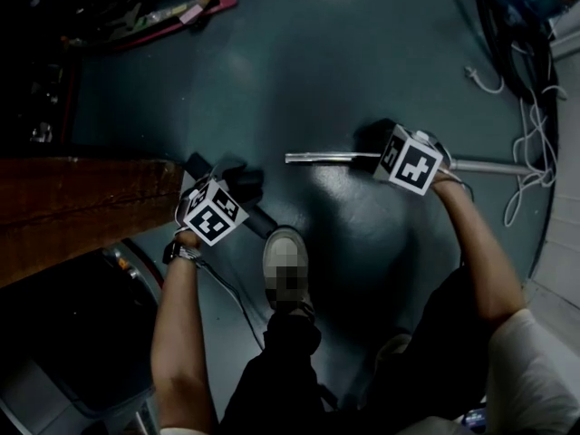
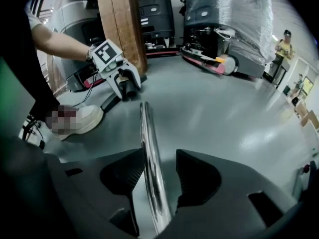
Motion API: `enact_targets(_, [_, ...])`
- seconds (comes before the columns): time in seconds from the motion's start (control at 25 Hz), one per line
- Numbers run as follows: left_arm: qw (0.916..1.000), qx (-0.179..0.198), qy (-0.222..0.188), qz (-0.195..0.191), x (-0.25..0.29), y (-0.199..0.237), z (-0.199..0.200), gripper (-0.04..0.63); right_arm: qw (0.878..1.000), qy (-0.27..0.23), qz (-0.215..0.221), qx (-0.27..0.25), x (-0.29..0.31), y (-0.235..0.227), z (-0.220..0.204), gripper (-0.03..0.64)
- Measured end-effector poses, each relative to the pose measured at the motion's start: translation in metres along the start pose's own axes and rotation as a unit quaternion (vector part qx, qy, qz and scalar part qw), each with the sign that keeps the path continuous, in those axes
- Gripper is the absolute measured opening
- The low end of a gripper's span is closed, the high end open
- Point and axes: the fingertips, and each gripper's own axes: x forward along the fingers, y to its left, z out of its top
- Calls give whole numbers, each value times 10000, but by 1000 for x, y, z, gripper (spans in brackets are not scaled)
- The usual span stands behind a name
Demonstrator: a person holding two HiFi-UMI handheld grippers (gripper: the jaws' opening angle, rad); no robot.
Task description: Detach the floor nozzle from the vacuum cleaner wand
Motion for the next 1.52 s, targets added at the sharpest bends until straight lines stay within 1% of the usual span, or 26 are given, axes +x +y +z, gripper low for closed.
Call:
enact_targets(0.12, [9990, -294, -339, 44, -6, 0, 9, 290, 9994, -260, -202, 65, -16, -5, 14, 210])
enact_targets(0.2, [9959, -523, -710, 191, -15, 5, 19, 290, 9984, -476, -281, 82, -24, -8, 27, 210])
enact_targets(0.28, [9896, -725, -1191, 364, -27, 10, 31, 288, 9967, -750, -276, 174, -28, -5, 41, 209])
enact_targets(0.36, [9821, -803, -1611, 561, -38, 13, 44, 288, 9944, -973, -341, 248, -35, -3, 53, 209])
enact_targets(0.48, [9715, -812, -2023, 934, -53, 21, 66, 277, 9904, -1225, -526, 356, -50, -4, 64, 207])
enact_targets(0.6, [9615, -773, -2343, 1210, -66, 28, 91, 232, 9846, -1481, -801, 471, -66, -12, 73, 200])
enact_targets(0.72, [9479, -816, -2770, 1345, -85, 36, 117, 220, 9779, -1623, -1245, 434, -84, -23, 78, 161])
enact_targets(0.84, [9352, -761, -3035, 1657, -105, 44, 138, 174, 9702, -1766, -1598, 446, -100, -30, 82, 134])
enact_targets(0.92, [9285, -689, -3142, 1857, -118, 48, 150, 136, 9647, -1922, -1734, 487, -111, -34, 87, 124])
enact_targets(0.96, [9238, -672, -3244, 1922, -126, 49, 157, 112, 9619, -2010, -1782, 501, -117, -36, 91, 123])
enact_targets(1.0, [9172, -678, -3390, 1981, -134, 50, 165, 84, 9592, -2100, -1828, 504, -122, -37, 95, 120])
enact_targets(1.08, [9010, -732, -3707, 2130, -153, 54, 180, 41, 9532, -2269, -1944, 463, -133, -41, 105, 97])
enact_targets(1.16, [8872, -762, -3924, 2306, -172, 57, 196, 27, 9454, -2480, -2069, 428, -147, -44, 116, 61])
enact_targets(1.24, [8771, -719, -4051, 2479, -189, 60, 211, 15, 9358, -2737, -2177, 445, -164, -48, 125, 48])
enact_targets(1.36, [8664, -545, -4122, 2765, -214, 62, 230, 2, 9235, -3008, -2343, 417, -189, -52, 134, 43])
enact_targets(1.52, [8576, -359, -4167, 2993, -241, 60, 253, 2, 9087, -3310, -2527, 278, -224, -56, 149, 41])
